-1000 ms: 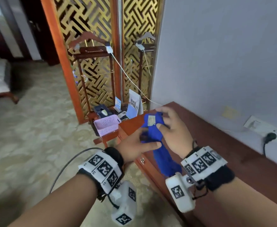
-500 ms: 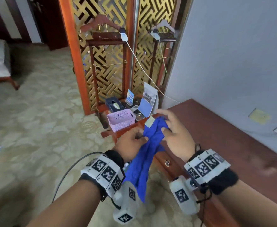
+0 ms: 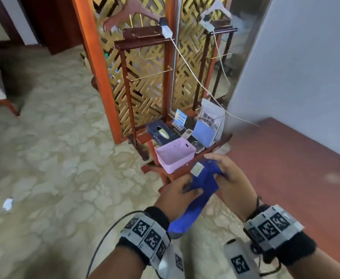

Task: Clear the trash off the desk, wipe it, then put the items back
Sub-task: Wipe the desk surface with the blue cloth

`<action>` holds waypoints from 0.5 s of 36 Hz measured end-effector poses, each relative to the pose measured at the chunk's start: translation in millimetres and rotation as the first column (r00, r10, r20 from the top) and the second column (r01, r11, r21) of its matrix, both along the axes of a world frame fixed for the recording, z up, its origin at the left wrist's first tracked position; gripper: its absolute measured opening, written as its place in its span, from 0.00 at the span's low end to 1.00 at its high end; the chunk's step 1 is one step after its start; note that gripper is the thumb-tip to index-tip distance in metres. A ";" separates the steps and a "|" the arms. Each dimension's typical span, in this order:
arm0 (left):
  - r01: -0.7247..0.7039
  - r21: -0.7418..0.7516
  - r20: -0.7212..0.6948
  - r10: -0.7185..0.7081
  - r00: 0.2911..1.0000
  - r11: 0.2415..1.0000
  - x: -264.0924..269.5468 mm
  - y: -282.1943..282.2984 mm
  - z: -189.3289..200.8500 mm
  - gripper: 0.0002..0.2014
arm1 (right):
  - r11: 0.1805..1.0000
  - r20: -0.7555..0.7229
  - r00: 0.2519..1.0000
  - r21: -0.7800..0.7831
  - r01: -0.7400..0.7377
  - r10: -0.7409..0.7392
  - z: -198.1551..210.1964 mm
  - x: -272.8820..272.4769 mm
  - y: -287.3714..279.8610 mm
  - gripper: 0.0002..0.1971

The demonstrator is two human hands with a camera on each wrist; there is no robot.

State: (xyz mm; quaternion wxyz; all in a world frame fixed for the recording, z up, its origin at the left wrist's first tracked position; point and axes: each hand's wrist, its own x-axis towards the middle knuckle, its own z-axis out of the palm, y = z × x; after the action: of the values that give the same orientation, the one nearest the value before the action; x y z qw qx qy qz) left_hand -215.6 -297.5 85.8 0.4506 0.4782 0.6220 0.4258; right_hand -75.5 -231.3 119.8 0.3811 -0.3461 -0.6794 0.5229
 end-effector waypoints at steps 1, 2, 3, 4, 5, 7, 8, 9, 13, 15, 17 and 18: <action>0.009 0.002 -0.002 -0.009 1.000 1.000 -10.0 9.9 -3.4 0.23 | 1.000 -0.008 1.000 -0.014 0.004 -0.004 -2.2 -5.8 9.1 0.22; 0.018 0.003 -0.007 -0.018 1.000 1.000 -19.3 19.5 -3.1 0.21 | 1.000 0.002 1.000 -0.022 0.001 -0.001 -5.8 -11.7 18.6 0.25; 0.014 -0.003 -0.015 -0.014 1.000 1.000 -28.6 29.6 -5.7 0.16 | 1.000 0.030 1.000 -0.031 0.004 -0.003 -10.0 -18.1 28.1 0.28; 0.009 -0.004 -0.016 -0.009 1.000 1.000 -37.8 40.5 -9.4 0.11 | 0.999 0.066 0.998 -0.034 0.012 -0.010 -14.8 -24.4 37.5 0.28; -0.002 -0.010 -0.014 0.002 1.000 1.000 -45.8 50.2 -10.5 0.08 | 0.999 0.092 0.996 -0.034 0.023 -0.020 -20.1 -29.8 47.4 0.28; -0.038 -0.017 -0.024 0.038 0.999 0.999 -61.5 69.2 -14.8 0.12 | 0.999 0.104 0.994 -0.029 0.040 -0.037 -33.6 -41.3 71.3 0.28; -0.056 -0.013 -0.045 0.055 0.997 0.998 -70.0 78.5 -17.3 0.15 | 0.998 0.118 0.992 -0.021 0.054 -0.051 -38.4 -47.4 83.7 0.28; -0.067 -0.012 -0.059 0.066 0.996 0.998 -79.2 87.4 -17.8 0.16 | 0.997 0.130 0.989 -0.013 0.074 -0.072 -42.8 -53.1 96.8 0.30; -0.120 -0.033 -0.087 0.116 0.989 0.992 -116.5 128.1 -23.3 0.17 | 0.991 0.131 0.983 -0.016 0.131 -0.128 -48.1 -76.6 139.7 0.32; -0.126 -0.042 -0.073 0.123 0.990 0.991 -129.9 151.8 -21.3 0.17 | 0.988 0.151 0.977 -0.015 0.152 -0.148 -49.7 -85.7 161.5 0.32; -0.114 -0.047 -0.062 0.111 0.992 0.992 -140.9 178.0 -17.8 0.16 | 0.984 0.204 0.963 0.017 0.175 -0.175 -48.8 -92.8 182.6 0.30; -0.096 -0.047 -0.055 0.094 0.994 0.994 -145.2 191.3 -15.0 0.16 | 0.982 0.214 0.958 0.036 0.186 -0.190 -48.6 -96.0 193.1 0.28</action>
State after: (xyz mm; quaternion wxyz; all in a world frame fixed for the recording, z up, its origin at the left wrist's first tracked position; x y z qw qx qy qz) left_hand -360.8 -106.2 70.8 0.4248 0.4479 0.6661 0.4186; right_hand -171.5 -38.3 71.3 0.3554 -0.4611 -0.6850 0.4380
